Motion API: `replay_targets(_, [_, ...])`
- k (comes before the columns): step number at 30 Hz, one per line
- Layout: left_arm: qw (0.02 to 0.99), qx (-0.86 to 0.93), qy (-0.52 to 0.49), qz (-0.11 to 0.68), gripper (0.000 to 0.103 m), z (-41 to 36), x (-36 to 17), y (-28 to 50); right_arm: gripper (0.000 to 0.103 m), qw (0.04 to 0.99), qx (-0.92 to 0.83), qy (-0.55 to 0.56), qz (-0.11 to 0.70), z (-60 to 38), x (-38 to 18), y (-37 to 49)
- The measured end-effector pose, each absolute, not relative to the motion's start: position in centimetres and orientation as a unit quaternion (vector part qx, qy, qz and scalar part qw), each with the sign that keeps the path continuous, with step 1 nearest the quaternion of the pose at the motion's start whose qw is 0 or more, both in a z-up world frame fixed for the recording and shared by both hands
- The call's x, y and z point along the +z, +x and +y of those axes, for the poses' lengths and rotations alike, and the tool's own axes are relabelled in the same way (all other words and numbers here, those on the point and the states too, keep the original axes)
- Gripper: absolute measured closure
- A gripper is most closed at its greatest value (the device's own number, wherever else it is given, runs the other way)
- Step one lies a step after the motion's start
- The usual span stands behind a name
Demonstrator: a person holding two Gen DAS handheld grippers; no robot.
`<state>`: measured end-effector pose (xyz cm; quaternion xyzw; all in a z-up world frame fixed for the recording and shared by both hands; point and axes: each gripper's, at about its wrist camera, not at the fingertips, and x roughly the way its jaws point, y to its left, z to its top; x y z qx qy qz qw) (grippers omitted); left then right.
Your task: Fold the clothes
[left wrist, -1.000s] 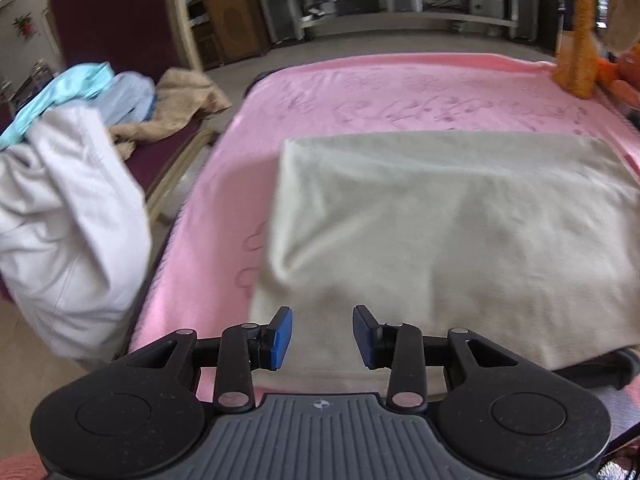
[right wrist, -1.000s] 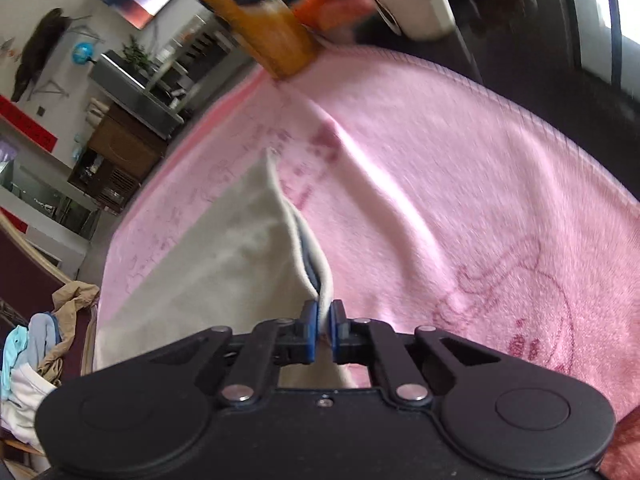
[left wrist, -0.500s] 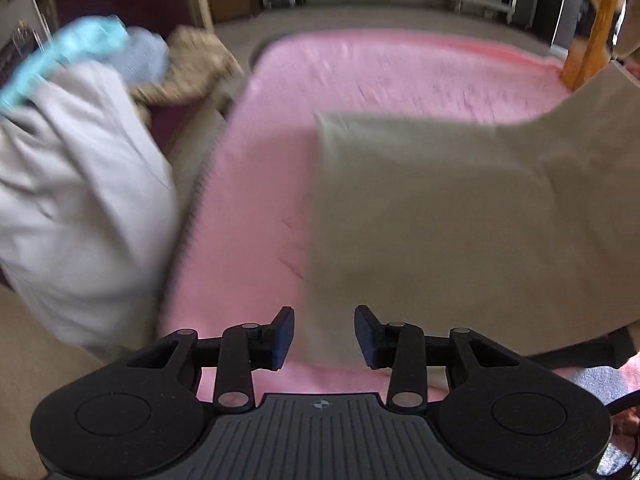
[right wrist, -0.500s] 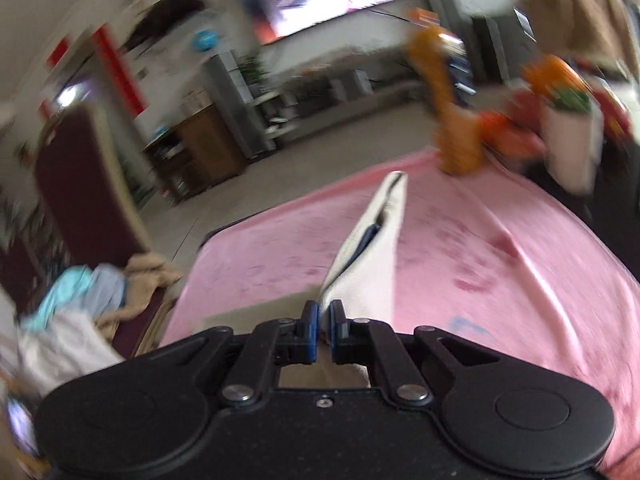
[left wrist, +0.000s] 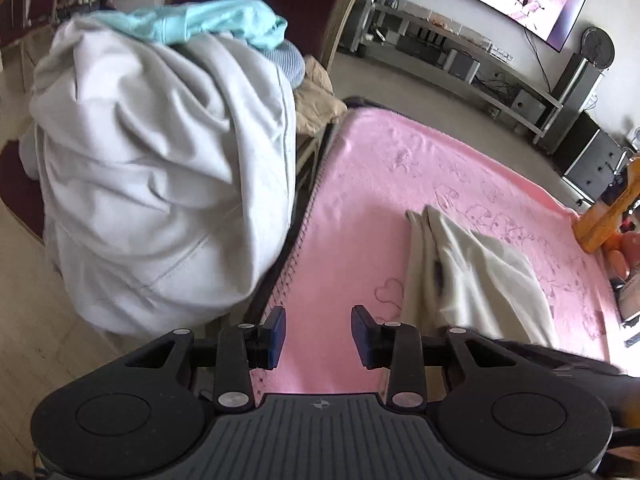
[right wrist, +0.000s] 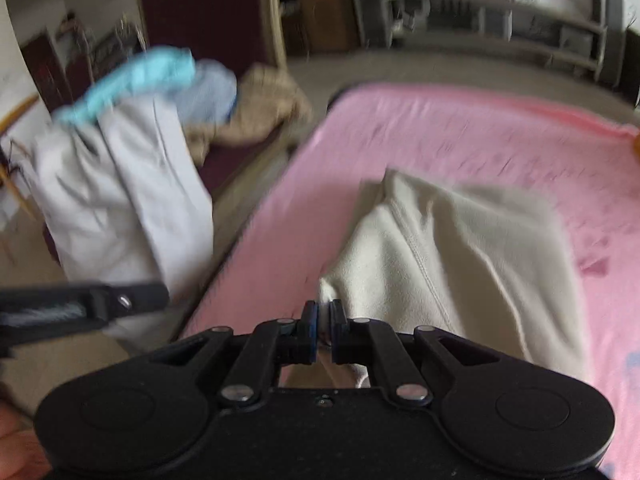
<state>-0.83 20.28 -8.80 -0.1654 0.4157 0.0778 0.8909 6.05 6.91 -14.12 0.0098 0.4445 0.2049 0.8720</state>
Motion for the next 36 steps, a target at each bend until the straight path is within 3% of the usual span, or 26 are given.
replay_targets(11, [0.892,0.086,-0.182,0.404,0.068,20.8,-9.0,-0.4,0.097,0.868,0.222,0.063,0.44,6.4,-12.4,5.1])
replay_targets(16, [0.89,0.097,-0.185,0.406,0.068,20.9,-9.1,-0.5,0.095,0.838,0.267,0.013,0.475,7.8,-14.2,5.6])
replay_targets(18, [0.89,0.097,-0.182,0.407,0.068,20.8,-9.1,-0.6,0.092,0.822,0.287,0.033,0.491,6.7,-14.2,5.7])
replay_targets(20, [0.891,0.097,-0.177,0.408,0.068,20.6,-9.0,-0.6,0.073,0.809,0.302,0.078,0.498,4.4,-13.3,5.5])
replay_targets(21, [0.891,0.097,-0.173,0.409,0.068,20.4,-9.1,-0.5,0.069,0.805,0.305,0.093,0.5,3.0,-12.7,5.3])
replay_targets(29, [0.895,0.067,-0.102,0.428,0.069,16.3,-9.5,0.4,0.053,0.815,0.276,0.161,0.483,-8.3,-11.0,4.1])
replay_targets(33, [0.892,0.034,-0.062,0.447,0.073,12.8,-10.5,1.2,0.055,0.823,0.272,0.172,0.468,-11.0,-12.8,4.8])
replay_targets(34, [0.89,0.028,-0.05,0.453,0.074,11.9,-10.9,1.3,0.066,0.825,0.271,0.175,0.465,-11.6,-13.2,4.9])
replay_targets(35, [0.887,0.023,-0.036,0.459,0.073,11.0,-11.4,1.6,0.086,0.826,0.27,0.178,0.461,-12.3,-13.6,5.1])
replay_targets(36, [0.885,0.022,-0.023,0.464,0.073,10.2,-11.8,1.8,0.091,0.828,0.269,0.181,0.457,-12.9,-14.1,5.3])
